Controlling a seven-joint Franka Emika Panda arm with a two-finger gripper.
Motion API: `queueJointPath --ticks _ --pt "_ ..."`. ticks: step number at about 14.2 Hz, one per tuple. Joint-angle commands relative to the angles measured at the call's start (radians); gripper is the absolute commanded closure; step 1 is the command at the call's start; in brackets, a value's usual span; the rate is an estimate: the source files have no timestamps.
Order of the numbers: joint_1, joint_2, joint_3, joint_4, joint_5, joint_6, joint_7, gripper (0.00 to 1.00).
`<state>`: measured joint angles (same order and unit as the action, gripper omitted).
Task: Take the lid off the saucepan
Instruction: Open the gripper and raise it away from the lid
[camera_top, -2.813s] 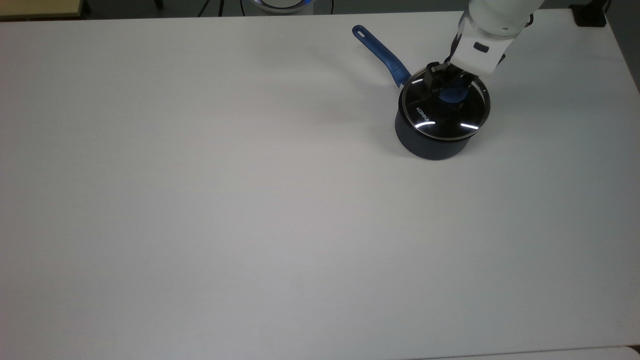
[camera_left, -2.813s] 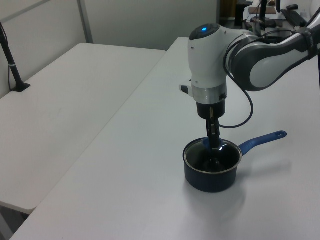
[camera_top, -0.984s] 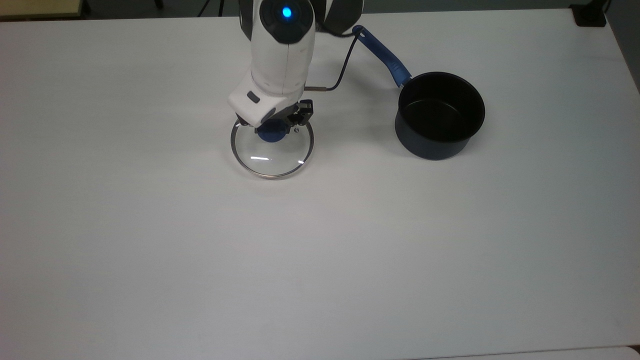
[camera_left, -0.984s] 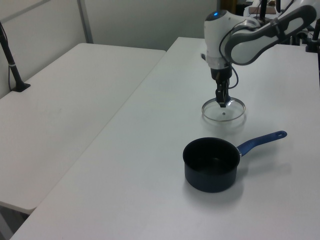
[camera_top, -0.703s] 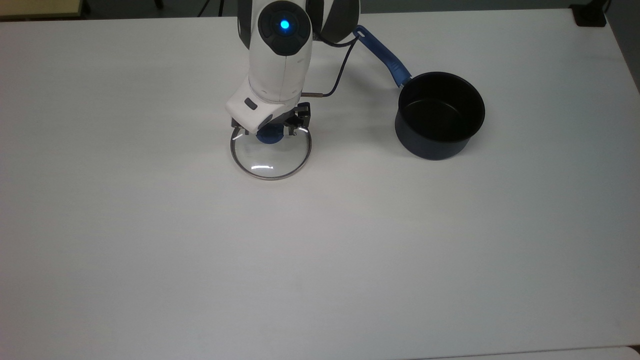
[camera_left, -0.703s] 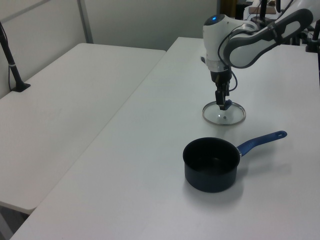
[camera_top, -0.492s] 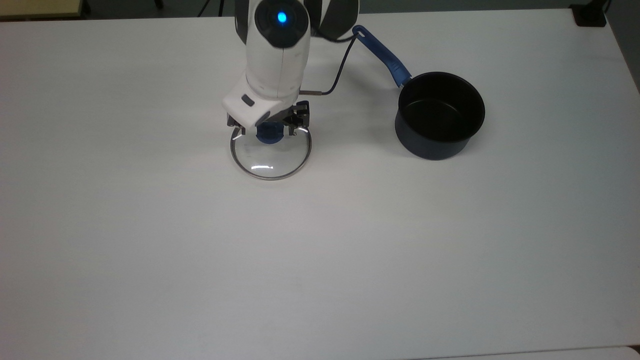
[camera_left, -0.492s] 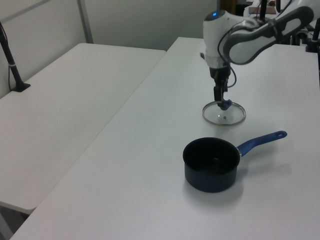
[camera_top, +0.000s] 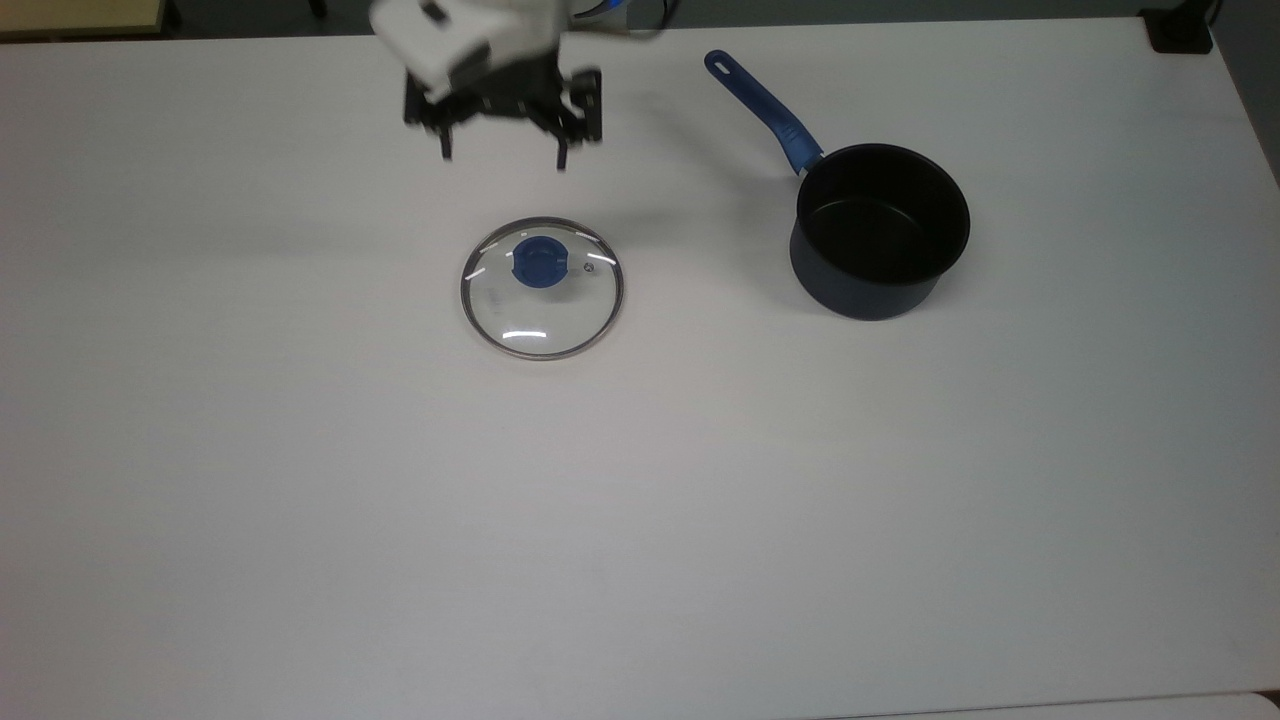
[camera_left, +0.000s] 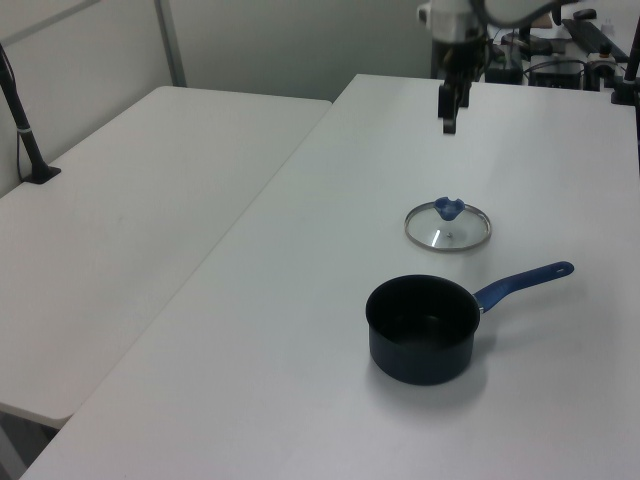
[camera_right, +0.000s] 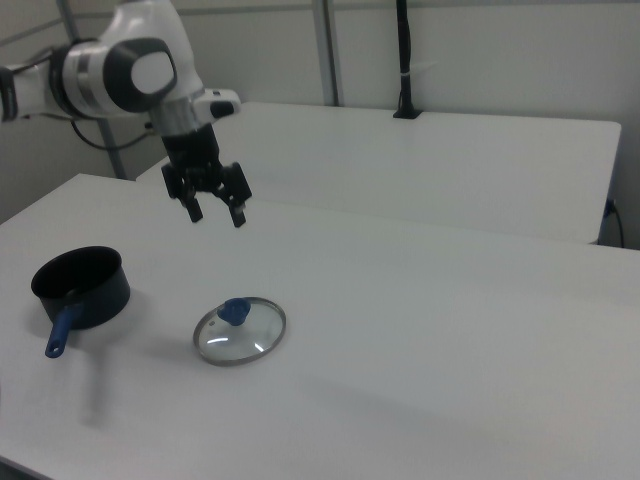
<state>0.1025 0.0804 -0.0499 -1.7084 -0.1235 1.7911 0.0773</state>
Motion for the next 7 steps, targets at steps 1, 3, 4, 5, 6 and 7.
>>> queueJointPath --ticks 1,3,4,5,6,7 --pt "-0.093 -0.074 0.090 0.001 0.038 -0.051 0.045 0.00" --pt "-0.095 -0.080 0.087 0.042 0.068 -0.116 0.038 0.00" --pt "-0.093 -0.082 0.079 0.047 0.074 -0.127 0.035 0.00" --pt "-0.093 -0.082 0.077 0.049 0.074 -0.127 0.035 0.00" --pt "-0.095 -0.082 0.076 0.049 0.074 -0.124 0.033 0.00" --pt "-0.093 -0.082 0.076 0.049 0.074 -0.124 0.033 0.00"
